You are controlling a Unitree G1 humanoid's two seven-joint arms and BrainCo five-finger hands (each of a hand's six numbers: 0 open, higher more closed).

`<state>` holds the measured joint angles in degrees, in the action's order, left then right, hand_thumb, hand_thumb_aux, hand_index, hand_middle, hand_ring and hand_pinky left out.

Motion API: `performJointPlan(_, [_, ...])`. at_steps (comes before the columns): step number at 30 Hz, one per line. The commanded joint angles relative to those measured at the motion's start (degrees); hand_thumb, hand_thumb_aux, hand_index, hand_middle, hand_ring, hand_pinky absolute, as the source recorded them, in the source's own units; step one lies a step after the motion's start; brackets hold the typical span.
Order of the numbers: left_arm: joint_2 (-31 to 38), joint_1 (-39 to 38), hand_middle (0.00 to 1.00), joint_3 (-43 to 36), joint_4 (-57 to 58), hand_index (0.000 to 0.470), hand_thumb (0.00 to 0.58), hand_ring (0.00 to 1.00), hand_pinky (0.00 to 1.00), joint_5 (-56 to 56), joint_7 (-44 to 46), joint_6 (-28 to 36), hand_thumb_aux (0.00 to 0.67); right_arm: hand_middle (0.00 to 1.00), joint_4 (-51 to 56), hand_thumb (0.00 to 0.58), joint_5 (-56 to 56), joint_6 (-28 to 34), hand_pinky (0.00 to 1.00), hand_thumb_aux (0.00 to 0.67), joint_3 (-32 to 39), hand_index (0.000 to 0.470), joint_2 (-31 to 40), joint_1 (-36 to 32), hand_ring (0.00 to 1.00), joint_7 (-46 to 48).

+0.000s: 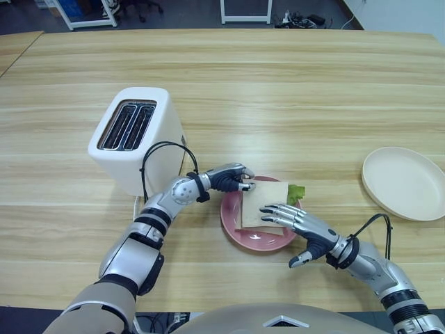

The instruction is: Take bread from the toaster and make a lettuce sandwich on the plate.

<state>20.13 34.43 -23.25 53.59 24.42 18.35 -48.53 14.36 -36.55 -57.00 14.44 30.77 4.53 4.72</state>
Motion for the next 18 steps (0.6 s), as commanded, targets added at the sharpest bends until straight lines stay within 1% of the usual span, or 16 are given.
performJointPlan(1, [1.03,0.20,0.99,-0.80,-1.31,0.328,0.527,0.99,0.99,5.51,-6.77,2.26,0.468,0.00,2.80,0.000,-5.14,6.03,0.00,0.000,3.17,0.000,3.34,2.07,0.00,4.38])
performJointPlan(2, [1.53,0.25,0.77,-0.40,-3.38,0.000,0.000,0.77,0.77,8.19,-11.78,3.44,0.000,0.00,2.84,0.000,-5.40,6.58,0.00,0.000,3.66,0.000,3.55,1.89,0.00,4.21])
performJointPlan(3, [2.33,0.05,0.20,0.05,-6.58,0.000,0.000,0.20,0.20,11.86,-17.91,5.04,0.000,0.00,3.11,0.000,-5.66,7.10,0.00,0.000,4.18,0.000,3.62,1.56,0.00,3.97])
performJointPlan(4, [2.93,-0.27,0.00,0.60,-9.63,0.000,0.000,0.00,0.00,15.15,-23.79,6.70,0.000,0.00,3.48,0.000,-5.95,7.59,0.00,0.000,4.65,0.000,3.56,1.18,0.00,3.74])
performJointPlan(6, [4.50,-1.11,0.00,1.11,-16.51,0.000,0.000,0.00,0.00,24.37,-38.80,13.53,0.000,0.00,4.02,0.000,-6.60,8.41,0.00,0.000,5.66,0.000,3.51,0.49,0.00,3.45])
performJointPlan(8, [5.76,-2.94,0.00,4.03,-23.97,0.000,0.000,0.00,0.00,30.63,-52.13,20.57,0.000,0.00,4.61,0.000,-7.32,8.88,0.00,0.000,6.63,0.000,3.45,-0.61,0.00,2.71])
performJointPlan(10, [6.52,-5.77,0.00,7.54,-30.65,0.000,0.000,0.00,0.00,32.49,-60.01,23.97,0.000,0.00,6.04,0.000,-8.59,8.97,0.00,0.000,7.30,0.000,2.44,-3.11,0.00,0.13])
performJointPlan(11, [6.70,-7.84,0.00,8.81,-33.73,0.000,0.000,0.00,0.00,31.92,-61.72,23.66,0.000,0.00,6.94,0.000,-9.49,8.64,0.00,0.000,7.48,0.000,1.42,-4.85,0.00,-2.43])
performJointPlan(12, [6.69,-10.23,0.00,9.42,-36.24,0.000,0.000,0.00,0.00,29.26,-61.59,21.04,0.000,0.00,8.02,0.000,-9.98,7.76,0.00,0.000,7.37,0.000,-0.14,-6.86,0.00,-6.11])
performJointPlan(13, [6.95,-13.19,0.00,8.56,-38.05,0.000,0.000,0.00,0.00,22.80,-57.66,15.68,0.000,0.00,9.17,0.000,-9.91,6.17,0.00,0.000,6.88,0.000,-2.22,-8.88,0.00,-10.79])
performJointPlan(14, [8.52,-16.31,0.00,5.20,-39.22,0.000,0.000,0.00,0.00,14.17,-51.68,8.31,0.000,0.36,10.25,0.198,-8.07,3.88,0.36,0.126,5.74,0.088,-5.00,-10.55,0.36,-15.43])
performJointPlan(15, [10.38,-19.71,0.69,1.46,-40.63,0.184,0.366,0.69,0.69,5.55,-45.99,2.34,0.263,1.00,10.87,0.580,-4.36,1.53,1.00,0.670,4.37,0.470,-7.85,-11.72,1.00,-18.62])
performJointPlan(16, [13.35,-23.14,1.00,-3.07,-41.13,0.470,0.580,1.00,1.00,-1.91,-40.68,-3.55,0.670,1.00,10.71,0.580,1.55,-2.18,1.00,0.670,3.57,0.470,-10.14,-12.26,1.00,-20.14])
performJointPlan(18, [18.28,-28.17,1.00,-8.86,-40.83,0.470,0.580,1.00,1.00,-9.45,-34.15,-11.29,0.670,1.00,9.15,0.580,12.42,-6.70,1.00,0.670,3.43,0.470,-12.02,-12.10,1.00,-20.01])
